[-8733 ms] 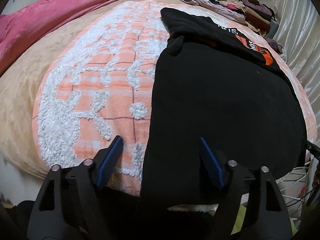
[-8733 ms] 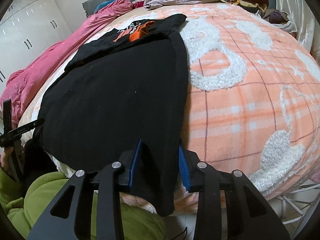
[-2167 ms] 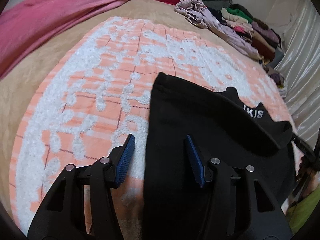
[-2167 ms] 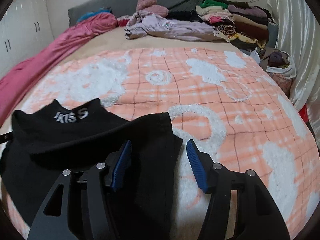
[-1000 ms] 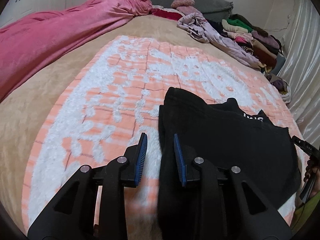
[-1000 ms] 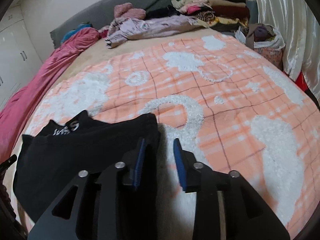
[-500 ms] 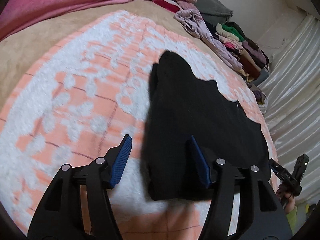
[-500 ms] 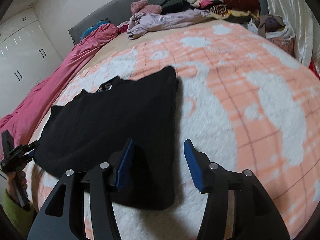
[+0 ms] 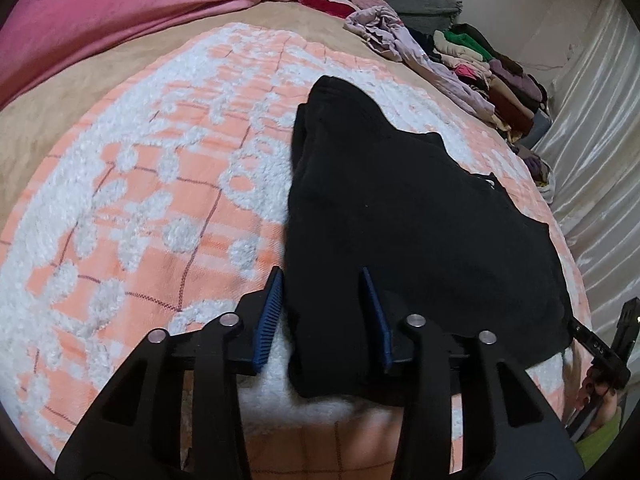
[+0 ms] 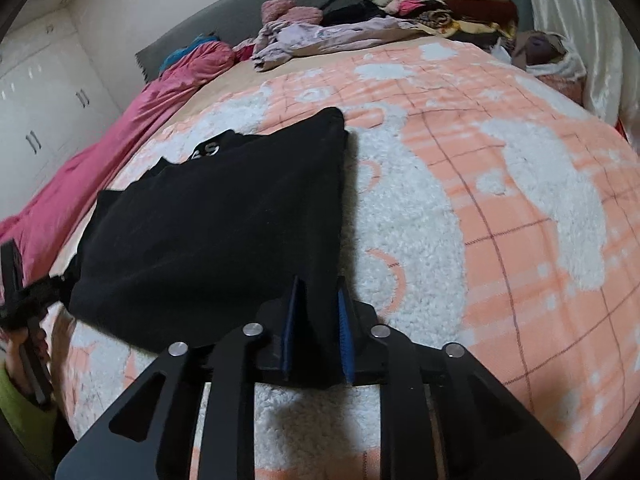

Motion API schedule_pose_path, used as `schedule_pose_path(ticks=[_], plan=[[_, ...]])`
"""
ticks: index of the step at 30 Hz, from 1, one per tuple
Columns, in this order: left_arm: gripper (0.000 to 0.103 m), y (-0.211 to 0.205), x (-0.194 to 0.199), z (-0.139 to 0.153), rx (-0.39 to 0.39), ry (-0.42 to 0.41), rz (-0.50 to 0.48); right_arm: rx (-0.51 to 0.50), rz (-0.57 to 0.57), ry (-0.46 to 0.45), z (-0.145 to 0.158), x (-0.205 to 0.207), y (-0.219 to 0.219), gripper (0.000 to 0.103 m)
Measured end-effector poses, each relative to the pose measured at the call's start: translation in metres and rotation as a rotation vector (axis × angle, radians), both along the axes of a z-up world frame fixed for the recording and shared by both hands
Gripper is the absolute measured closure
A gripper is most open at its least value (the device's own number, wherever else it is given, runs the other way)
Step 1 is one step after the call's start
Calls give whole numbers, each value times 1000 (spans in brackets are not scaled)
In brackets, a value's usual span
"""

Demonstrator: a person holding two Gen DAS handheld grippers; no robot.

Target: Fold small clothes

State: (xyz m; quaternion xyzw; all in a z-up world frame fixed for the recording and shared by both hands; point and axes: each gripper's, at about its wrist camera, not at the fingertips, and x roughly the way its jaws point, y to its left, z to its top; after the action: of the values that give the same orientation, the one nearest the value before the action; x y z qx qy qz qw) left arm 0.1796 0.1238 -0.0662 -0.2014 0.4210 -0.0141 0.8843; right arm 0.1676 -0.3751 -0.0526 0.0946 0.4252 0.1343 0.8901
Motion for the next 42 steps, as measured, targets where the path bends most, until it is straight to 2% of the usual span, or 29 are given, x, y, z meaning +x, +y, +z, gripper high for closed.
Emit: schedule_pose_path(ticks=[2, 5, 10, 14, 17, 21, 25, 27, 29, 34, 42], plan=[[68, 1, -3, 1, -5, -3, 3, -13, -7, -7, 3, -2, 2, 81], [68, -1, -8, 4, 15, -4, 2, -74, -21, -31, 10, -8, 7, 64], [70, -6, -25, 22, 49, -42, 17, -118, -24, -105, 29, -27, 13, 64], [70, -19, -40, 44, 104, -120, 25, -111, 61, -147, 41, -32, 40, 64], [70, -41, -43, 57, 134, -149, -15, -111, 143, -151, 43, -27, 72, 64], [65, -77, -31, 57, 167, -132, -106, -116, 246, -142, 39, -20, 116, 64], [59, -103, -12, 29, 245, -41, -163, -204, 284, -115, 23, -13, 147, 64], [59, -101, -9, 15, 280, -2, -152, -256, 255, -99, 14, -10, 146, 64], [59, -89, -11, 8, 252, -3, -143, -270, 205, -85, 7, -7, 131, 64], [60, -78, -19, 8, 229, -26, -149, -180, 124, -52, 2, -6, 85, 69], [60, -71, -34, 13, 212, -42, -135, -170, 82, -57, 5, -19, 72, 69]])
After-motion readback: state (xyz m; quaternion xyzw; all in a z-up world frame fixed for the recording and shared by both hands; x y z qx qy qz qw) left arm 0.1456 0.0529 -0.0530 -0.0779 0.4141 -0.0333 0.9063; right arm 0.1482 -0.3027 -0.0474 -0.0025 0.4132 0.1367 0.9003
